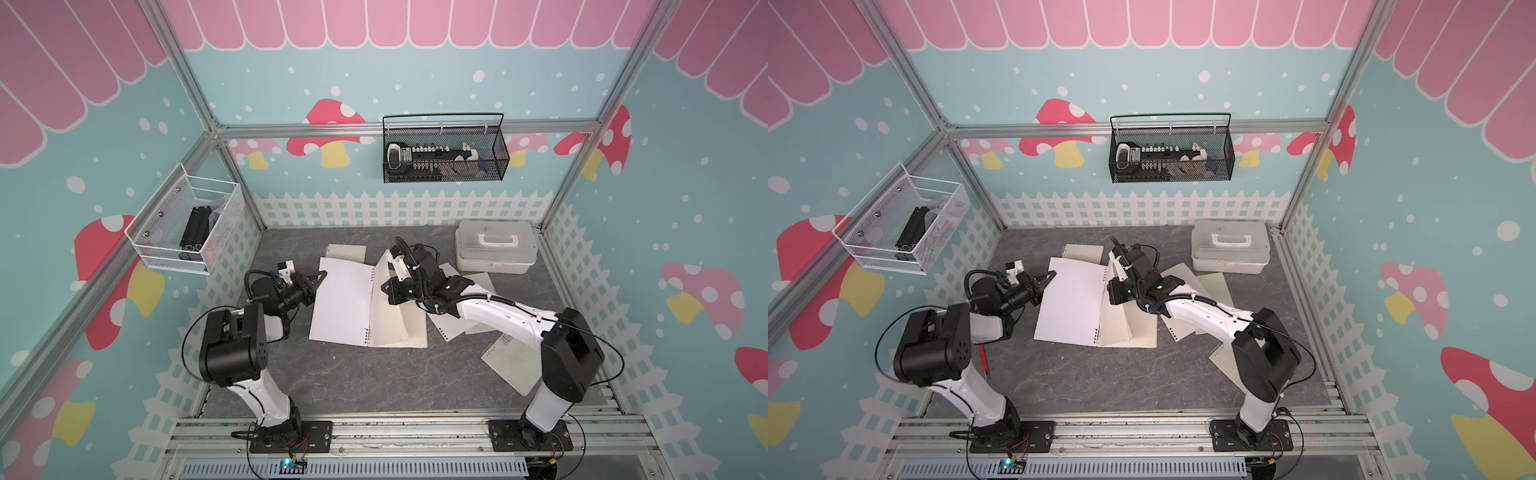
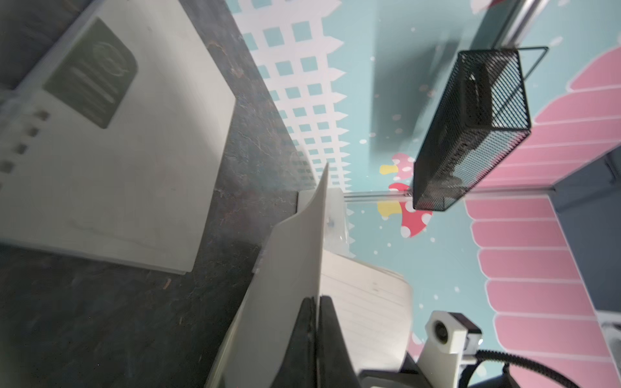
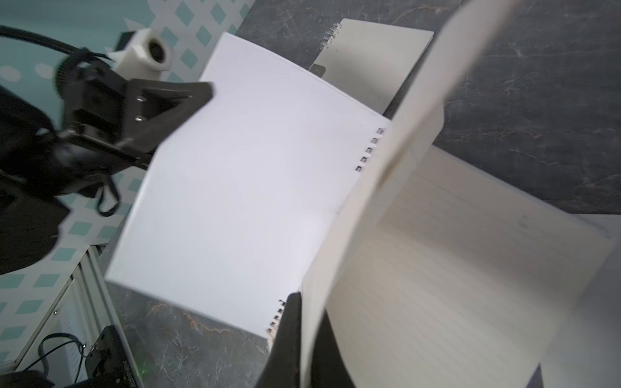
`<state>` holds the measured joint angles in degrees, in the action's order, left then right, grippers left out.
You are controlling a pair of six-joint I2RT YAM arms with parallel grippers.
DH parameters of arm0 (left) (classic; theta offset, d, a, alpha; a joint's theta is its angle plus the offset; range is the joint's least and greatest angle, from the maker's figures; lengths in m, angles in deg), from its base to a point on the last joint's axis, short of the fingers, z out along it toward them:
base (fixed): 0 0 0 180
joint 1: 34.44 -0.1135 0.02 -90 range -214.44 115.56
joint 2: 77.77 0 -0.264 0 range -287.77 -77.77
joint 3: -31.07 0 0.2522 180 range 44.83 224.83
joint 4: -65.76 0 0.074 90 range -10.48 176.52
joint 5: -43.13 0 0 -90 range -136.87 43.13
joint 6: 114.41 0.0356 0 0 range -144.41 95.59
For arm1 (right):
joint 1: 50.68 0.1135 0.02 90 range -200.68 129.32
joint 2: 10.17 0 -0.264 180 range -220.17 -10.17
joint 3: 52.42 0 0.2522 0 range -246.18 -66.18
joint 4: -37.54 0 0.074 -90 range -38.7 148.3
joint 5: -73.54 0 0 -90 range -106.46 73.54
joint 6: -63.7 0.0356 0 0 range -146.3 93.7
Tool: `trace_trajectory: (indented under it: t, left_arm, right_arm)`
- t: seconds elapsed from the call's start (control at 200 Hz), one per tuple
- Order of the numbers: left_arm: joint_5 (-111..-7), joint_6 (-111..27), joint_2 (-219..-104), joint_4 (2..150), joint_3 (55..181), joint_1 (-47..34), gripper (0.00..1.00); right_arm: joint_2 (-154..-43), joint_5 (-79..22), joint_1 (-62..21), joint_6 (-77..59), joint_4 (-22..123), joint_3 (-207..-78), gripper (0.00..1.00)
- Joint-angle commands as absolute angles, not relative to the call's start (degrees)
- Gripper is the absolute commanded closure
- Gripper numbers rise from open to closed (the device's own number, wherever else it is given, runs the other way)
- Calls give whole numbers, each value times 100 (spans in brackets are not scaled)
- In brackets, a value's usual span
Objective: Tear off pages from different notebooks
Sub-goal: Close the notebook at the center of the board.
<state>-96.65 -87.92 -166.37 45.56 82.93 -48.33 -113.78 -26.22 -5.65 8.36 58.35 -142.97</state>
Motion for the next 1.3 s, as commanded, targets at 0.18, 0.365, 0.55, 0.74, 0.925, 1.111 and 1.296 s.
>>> trace_trajectory:
  t: [0.18,0.365,0.55,0.74,0.925,1.111,1.296]
  left_arm:
    - [-5966,-5272,-15076,11504,10811,-4749,100]
    - [-5049,-4771,-15514,12317,11810,-4616,100]
    - [-3889,-4350,-15962,12684,12672,-4468,100]
    - [-2593,-3657,-16814,12809,13702,-4116,100]
    - [-1615,-3051,-17604,12840,14529,-3869,100]
    - [-1311,-2605,-18394,12908,15128,-3393,85]
    - [-2062,-3018,-18752,12952,15096,-2909,55]
  right_arm:
    - [-12313,-3307,-389,1105,5558,-14746,67]
    - [-12234,-2990,-495,679,5997,-14857,45]
    - [-12250,-2839,-697,499,6151,-14928,44]
    - [-12405,-2751,-737,484,6149,-14882,43]
    - [-12432,-2692,-762,482,6102,-14636,42]
    - [-12407,-2666,-804,574,5905,-14290,42]
    - [-12394,-2744,-823,642,5793,-14094,41]
